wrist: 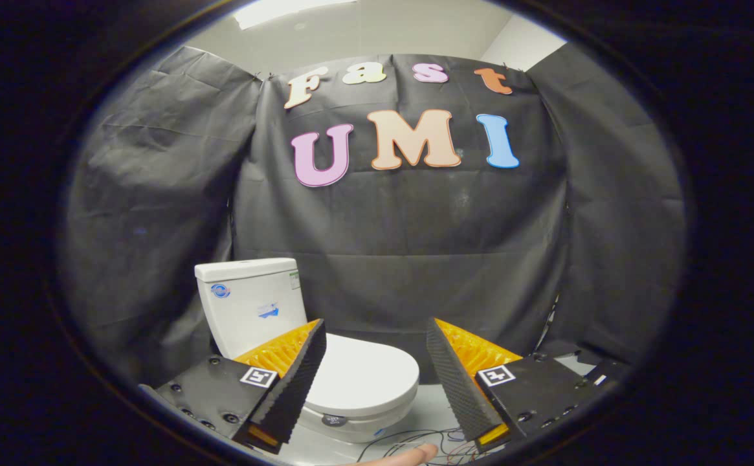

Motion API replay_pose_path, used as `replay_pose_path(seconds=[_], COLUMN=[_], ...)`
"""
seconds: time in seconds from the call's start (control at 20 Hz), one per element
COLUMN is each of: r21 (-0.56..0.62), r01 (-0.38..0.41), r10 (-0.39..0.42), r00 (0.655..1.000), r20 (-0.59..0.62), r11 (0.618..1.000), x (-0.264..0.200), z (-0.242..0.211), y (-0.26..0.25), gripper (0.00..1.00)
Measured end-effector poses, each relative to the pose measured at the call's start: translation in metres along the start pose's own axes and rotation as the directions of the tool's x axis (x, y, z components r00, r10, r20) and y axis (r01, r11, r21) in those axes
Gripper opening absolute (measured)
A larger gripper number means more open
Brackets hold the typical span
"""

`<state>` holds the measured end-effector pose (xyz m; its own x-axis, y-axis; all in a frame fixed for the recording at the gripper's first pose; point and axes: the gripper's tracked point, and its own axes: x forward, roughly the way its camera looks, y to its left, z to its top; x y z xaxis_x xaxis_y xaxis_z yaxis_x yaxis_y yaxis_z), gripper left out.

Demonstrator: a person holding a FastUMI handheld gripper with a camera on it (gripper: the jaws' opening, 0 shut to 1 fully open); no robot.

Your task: Open the toilet lid.

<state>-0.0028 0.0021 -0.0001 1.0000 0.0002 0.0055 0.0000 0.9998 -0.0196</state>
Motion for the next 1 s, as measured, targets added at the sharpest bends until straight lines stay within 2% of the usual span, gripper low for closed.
replay_pose_path(seconds=[0.4, 0.6, 0.85, 1.0], r21=[0.0, -0.003, 0.117, 0.264], r01=[0.019, 0.012, -0.065, -0.053], r10=[-0.019, -0.012, 0.065, 0.067], r00=[0.999, 0.999, 0.998, 0.997], r20=[-0.033, 0.032, 0.003, -0.044], r11=[1.0, 1.0, 0.991, 0.963], x=[0.006, 0.03, 0.064, 0.077], z=[-0.008, 0.006, -0.039, -0.087], y=[-0.005, 0.0, 0.029, 0.037], gripper=[0.96, 0.96, 0.95, 0.96])
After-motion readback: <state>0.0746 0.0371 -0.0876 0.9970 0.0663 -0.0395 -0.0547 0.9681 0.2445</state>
